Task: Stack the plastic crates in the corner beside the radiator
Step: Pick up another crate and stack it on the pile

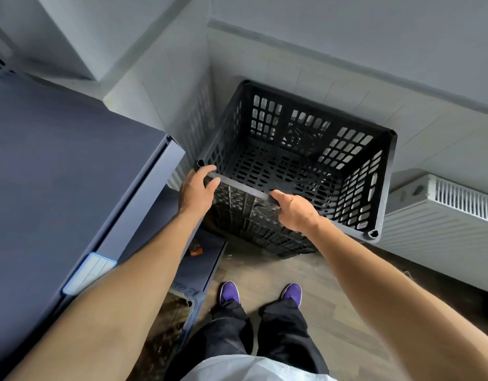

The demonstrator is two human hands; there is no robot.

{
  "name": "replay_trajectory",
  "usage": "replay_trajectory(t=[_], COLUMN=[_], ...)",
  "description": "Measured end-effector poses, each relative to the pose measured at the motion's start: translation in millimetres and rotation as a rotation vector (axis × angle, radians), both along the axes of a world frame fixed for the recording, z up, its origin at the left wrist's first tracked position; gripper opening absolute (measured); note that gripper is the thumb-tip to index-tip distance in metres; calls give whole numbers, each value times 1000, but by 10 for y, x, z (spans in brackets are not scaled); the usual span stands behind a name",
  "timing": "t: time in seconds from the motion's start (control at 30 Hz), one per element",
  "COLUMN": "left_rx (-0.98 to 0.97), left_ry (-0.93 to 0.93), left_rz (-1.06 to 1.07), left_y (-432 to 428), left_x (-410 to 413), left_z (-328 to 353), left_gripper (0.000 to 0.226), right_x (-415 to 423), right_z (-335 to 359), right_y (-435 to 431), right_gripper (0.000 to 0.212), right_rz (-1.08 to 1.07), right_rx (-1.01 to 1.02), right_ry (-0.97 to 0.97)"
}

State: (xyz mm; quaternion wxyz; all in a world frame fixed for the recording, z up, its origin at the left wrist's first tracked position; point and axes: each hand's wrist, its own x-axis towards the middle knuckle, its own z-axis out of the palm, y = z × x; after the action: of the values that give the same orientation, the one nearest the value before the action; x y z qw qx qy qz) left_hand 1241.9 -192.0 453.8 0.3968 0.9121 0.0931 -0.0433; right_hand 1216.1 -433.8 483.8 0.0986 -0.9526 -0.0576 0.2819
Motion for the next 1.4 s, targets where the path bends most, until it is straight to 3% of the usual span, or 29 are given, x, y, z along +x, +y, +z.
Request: replay_trajectory(t=[0.47,0.77,1.0,1.13,1.23,1.33,1.4], left_rx=[-52,-129,-78,41,286,498,523], left_ry=[-37,41,103,92,-31,-218,-233], left_rz=[30,-42,-70,-26,13,-164,-302], left_y=[-32,21,35,-130,-310,-436,-520], left_x=[48,71,86,22,-67,-95,-102], left_z=[-32,16,57,55,60,34,11], left_gripper=[27,30,35,38,34,21,27], right_x=[1,-21,-94,-189,-261,-307,-332], right_z=[-56,-79,-119,-163,-179,-196,-213], right_y=[30,21,-48,-216,-369,-465,-477], right_gripper=[68,59,61,62,57,45,37], right_rz=[-34,-35,-10,-23,-45,-69,-81], right_rx=[-8,23,50,76,22,-8,-35], right_ry=[-102,-137,-125,-122,-117,-129,-133])
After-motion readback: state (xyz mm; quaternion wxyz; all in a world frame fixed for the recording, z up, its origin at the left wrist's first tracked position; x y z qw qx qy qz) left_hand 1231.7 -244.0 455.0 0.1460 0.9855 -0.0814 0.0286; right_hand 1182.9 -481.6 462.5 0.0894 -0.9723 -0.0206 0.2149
